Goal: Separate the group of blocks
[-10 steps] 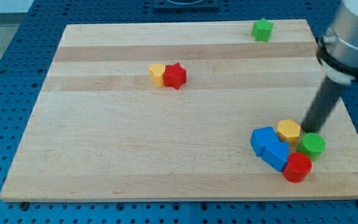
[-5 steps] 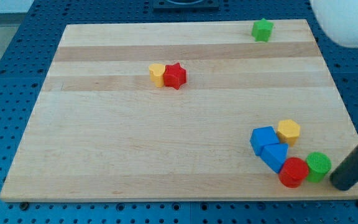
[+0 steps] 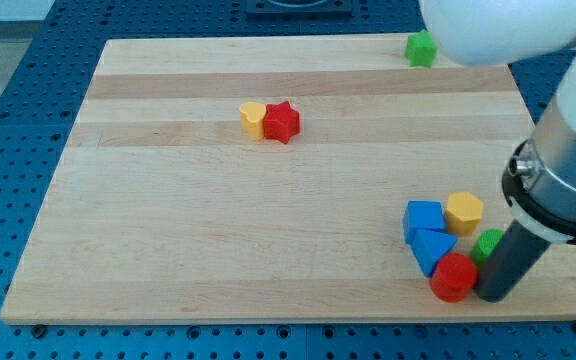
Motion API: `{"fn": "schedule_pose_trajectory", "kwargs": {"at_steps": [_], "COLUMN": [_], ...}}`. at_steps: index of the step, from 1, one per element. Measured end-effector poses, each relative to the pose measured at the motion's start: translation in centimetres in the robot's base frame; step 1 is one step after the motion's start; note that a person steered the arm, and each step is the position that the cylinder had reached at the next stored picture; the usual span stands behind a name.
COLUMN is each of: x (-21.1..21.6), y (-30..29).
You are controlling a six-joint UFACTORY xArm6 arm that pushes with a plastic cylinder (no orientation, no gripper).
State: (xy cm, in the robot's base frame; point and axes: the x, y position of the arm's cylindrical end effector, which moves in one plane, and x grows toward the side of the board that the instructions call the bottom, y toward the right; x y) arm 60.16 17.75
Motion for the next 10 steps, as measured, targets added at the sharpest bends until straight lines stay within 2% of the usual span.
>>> {"fn": "schedule_pose_trajectory", "kwargs": {"at_steps": [3, 5, 6, 7, 8, 9, 10], "x": [-1.4, -6.4, -7.2, -5.9, -1.2, -0.1, -1.8], "y": [0.4, 0.9, 0.1, -1.6, -1.1, 1.9, 4.0]}}
